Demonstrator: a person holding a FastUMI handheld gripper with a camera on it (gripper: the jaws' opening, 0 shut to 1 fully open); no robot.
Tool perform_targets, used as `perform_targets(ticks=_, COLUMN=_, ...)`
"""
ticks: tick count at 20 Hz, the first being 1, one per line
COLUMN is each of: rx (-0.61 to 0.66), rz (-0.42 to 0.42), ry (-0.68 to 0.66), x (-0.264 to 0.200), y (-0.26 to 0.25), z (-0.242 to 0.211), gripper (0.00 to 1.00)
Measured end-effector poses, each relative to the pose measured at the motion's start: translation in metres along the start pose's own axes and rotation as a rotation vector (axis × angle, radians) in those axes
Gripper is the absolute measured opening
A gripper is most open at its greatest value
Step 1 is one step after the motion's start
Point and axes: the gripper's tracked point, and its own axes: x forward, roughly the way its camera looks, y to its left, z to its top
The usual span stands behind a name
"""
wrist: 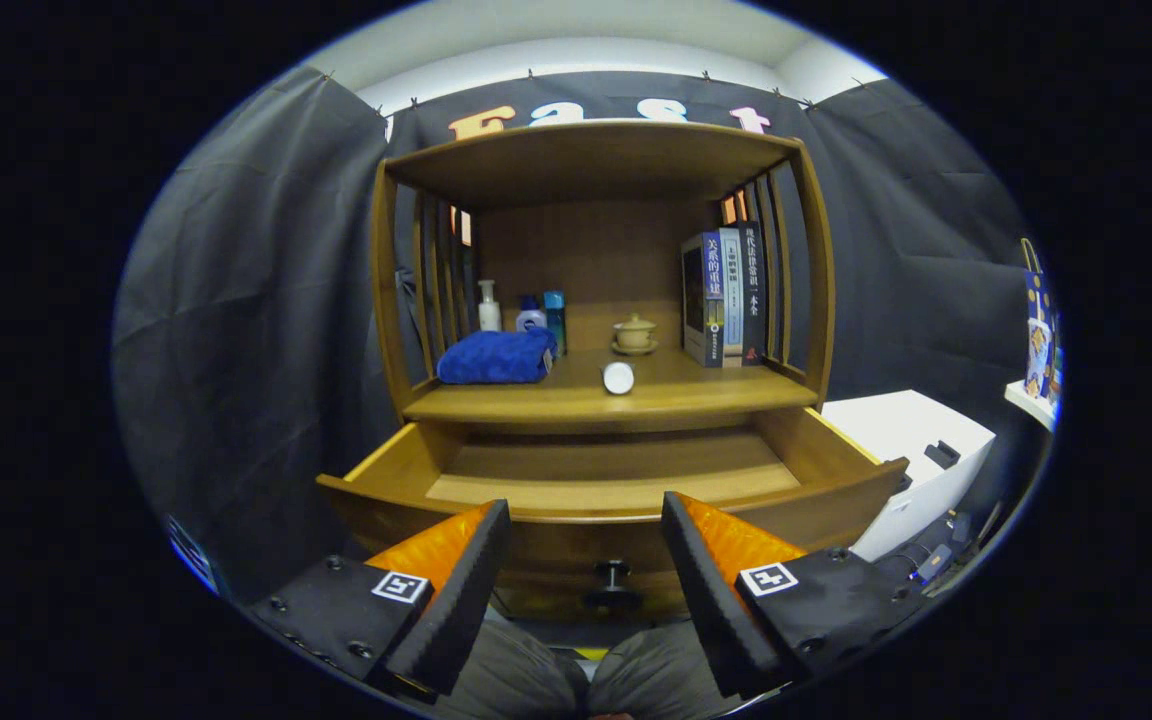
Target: Pull open the drawer, take out the items inside it, and place them on the countertop above the cabinet.
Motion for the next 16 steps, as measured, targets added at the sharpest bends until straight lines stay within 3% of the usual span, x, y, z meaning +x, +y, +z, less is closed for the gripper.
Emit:
perform_targets(ticks=4, rx=0.017, rz=-0.019, ry=0.06, x=0.017, y=-0.003, z=-0.033, gripper=0.98)
perform_targets(ticks=16, rx=-0.032, rz=-0.082, ry=0.007, x=0.049, y=-0.014, z=-0.048, gripper=0.98)
